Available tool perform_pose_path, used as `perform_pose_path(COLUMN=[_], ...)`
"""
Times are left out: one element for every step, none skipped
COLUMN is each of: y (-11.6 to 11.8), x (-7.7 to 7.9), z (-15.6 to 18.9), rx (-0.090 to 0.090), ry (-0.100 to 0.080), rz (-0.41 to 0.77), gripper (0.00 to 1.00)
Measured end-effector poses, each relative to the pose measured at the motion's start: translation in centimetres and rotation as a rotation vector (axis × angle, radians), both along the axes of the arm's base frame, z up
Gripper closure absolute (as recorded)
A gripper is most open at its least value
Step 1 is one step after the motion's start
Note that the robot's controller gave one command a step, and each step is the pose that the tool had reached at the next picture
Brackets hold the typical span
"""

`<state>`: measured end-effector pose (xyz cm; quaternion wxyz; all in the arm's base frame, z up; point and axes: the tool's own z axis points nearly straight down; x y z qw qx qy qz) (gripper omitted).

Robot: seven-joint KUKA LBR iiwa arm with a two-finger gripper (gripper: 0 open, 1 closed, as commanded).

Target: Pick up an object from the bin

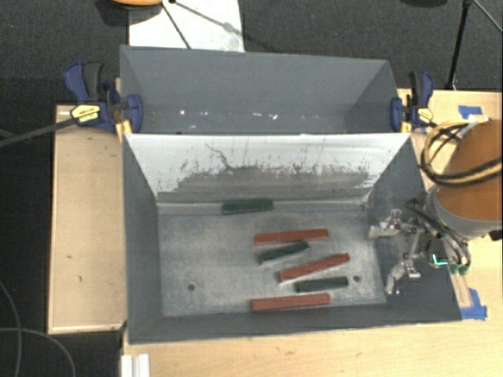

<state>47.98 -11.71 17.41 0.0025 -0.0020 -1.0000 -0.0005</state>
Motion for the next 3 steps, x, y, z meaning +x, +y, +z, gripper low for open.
perform_pose_path(y=[0.0,0.2,2.5], x=[0.2,2.1,3.9], z=[0.3,-4.8,-10.0], rx=[-0.002,-0.003,-0.002], ry=[-0.007,-0.014,-0.021], rz=[0.004,0.042,0.016], gripper=[0.0,0.0,1.0])
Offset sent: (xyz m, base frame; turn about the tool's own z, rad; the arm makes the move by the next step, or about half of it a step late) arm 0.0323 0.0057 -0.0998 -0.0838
